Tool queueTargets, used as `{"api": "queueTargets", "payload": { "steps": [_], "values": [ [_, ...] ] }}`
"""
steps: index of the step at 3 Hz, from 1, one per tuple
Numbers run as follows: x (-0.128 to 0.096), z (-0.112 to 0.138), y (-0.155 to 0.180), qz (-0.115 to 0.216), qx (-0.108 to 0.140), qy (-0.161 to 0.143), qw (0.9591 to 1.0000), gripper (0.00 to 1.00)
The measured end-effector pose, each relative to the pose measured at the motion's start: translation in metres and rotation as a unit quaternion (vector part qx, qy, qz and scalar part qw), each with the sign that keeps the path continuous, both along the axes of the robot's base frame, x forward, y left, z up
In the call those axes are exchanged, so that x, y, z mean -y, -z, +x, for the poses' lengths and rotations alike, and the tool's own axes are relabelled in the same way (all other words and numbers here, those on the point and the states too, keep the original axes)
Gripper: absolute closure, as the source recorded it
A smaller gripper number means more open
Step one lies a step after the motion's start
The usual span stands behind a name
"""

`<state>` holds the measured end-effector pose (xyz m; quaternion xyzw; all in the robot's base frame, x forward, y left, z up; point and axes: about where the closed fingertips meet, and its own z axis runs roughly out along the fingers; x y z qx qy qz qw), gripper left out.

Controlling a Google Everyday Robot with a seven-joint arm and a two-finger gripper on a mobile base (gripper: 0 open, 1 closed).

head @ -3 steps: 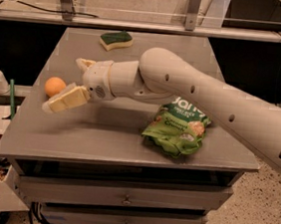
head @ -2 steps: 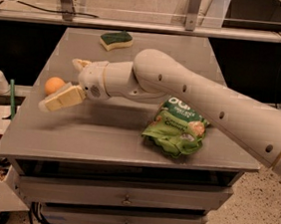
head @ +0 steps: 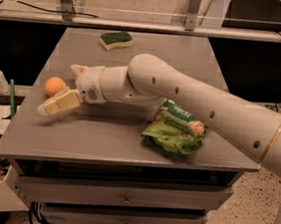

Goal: Move orange near sponge

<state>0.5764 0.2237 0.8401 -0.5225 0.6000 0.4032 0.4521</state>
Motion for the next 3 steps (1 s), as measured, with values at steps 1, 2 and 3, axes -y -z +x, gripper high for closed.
{"api": "queueTargets", "payload": {
  "steps": [1, 2, 3],
  "values": [
    [-0.0039, -0.0001, 0.0062, 0.003, -0.004, 0.000, 1.0000, 0.18],
    [-0.0043, -0.0005, 0.0100, 0.005, -0.009, 0.001, 0.9999, 0.41],
    [0.0013, -0.0006, 0.0109, 0.004, -0.014, 0.007, 0.9999, 0.65]
  ]
}}
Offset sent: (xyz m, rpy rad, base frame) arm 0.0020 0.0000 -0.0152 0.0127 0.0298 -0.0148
